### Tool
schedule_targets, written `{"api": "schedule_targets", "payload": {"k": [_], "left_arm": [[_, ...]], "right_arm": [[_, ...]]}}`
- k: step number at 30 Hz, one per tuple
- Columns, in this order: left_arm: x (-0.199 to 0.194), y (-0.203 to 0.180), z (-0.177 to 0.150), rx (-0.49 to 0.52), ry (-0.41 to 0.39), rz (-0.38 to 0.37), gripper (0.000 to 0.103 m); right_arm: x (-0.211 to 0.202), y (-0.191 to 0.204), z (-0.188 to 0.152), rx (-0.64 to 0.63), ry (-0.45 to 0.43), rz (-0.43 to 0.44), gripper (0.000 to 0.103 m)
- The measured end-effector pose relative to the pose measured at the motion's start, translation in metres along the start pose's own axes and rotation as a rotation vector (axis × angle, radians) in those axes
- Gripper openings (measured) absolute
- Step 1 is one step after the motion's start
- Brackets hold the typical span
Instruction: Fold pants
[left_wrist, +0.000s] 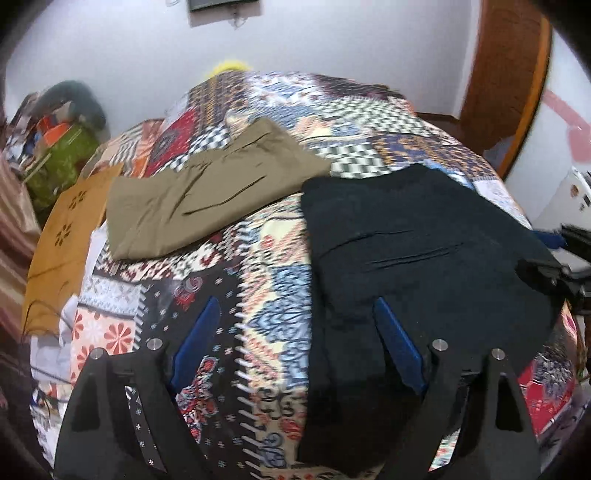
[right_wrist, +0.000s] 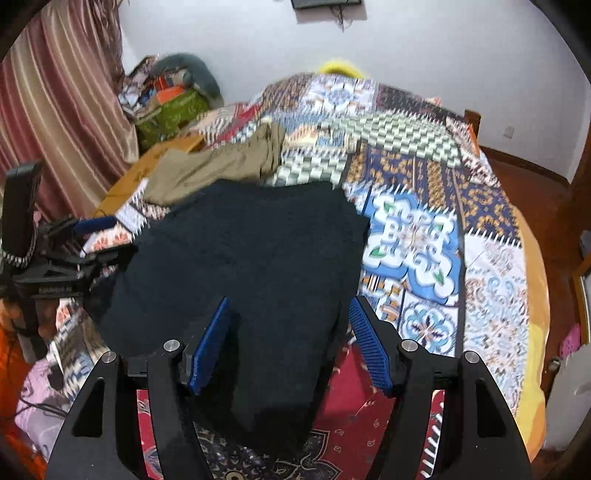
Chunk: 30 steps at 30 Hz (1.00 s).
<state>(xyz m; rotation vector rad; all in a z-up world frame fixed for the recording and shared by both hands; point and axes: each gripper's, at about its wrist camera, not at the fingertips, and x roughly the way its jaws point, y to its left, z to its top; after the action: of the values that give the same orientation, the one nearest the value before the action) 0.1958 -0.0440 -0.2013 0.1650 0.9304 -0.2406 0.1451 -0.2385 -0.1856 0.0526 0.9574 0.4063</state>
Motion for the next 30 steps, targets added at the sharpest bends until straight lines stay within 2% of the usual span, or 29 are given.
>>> {"api": "schedule_targets", "payload": {"k": [3,7,10,13,19,25,30], "left_arm": [[0.005,0.021,-0.007,-0.050,0.036,0.050,0.086],[0.003,0.044,-0.016,-0.101,0.070,0.051,0.086],[-0.007,0.047,-0.015,-0.102,0.049,0.046,0.086],[-0.019,0.041,-0.008,-0.099,0.012,0.006,0.086],[-0.022,0.011,0.014,-0.057,-0.009,-0.118,0.086],[0.001,-0.009,0.017,-0.016,0.065,-0.181,0.086],[0.021,-0.008,0.018,-0.044,0.109,-0.227,0.087]], "right_arm": [[-0.003,-0.008,-0.006,0.020,-0.002,-0.001,0.063],[-0.017,-0.022,-0.003,0.048,-0.031,-0.046,0.063],[-0.026,-0.030,0.000,0.069,-0.042,-0.043,0.063],[-0.028,-0.029,0.004,0.051,-0.041,-0.073,0.063],[-0.025,-0.018,0.007,0.018,-0.037,-0.028,0.063],[0.000,-0.017,0.005,0.019,0.024,0.022,0.063],[0.018,-0.031,0.007,0.085,0.058,0.095,0.071]]}}
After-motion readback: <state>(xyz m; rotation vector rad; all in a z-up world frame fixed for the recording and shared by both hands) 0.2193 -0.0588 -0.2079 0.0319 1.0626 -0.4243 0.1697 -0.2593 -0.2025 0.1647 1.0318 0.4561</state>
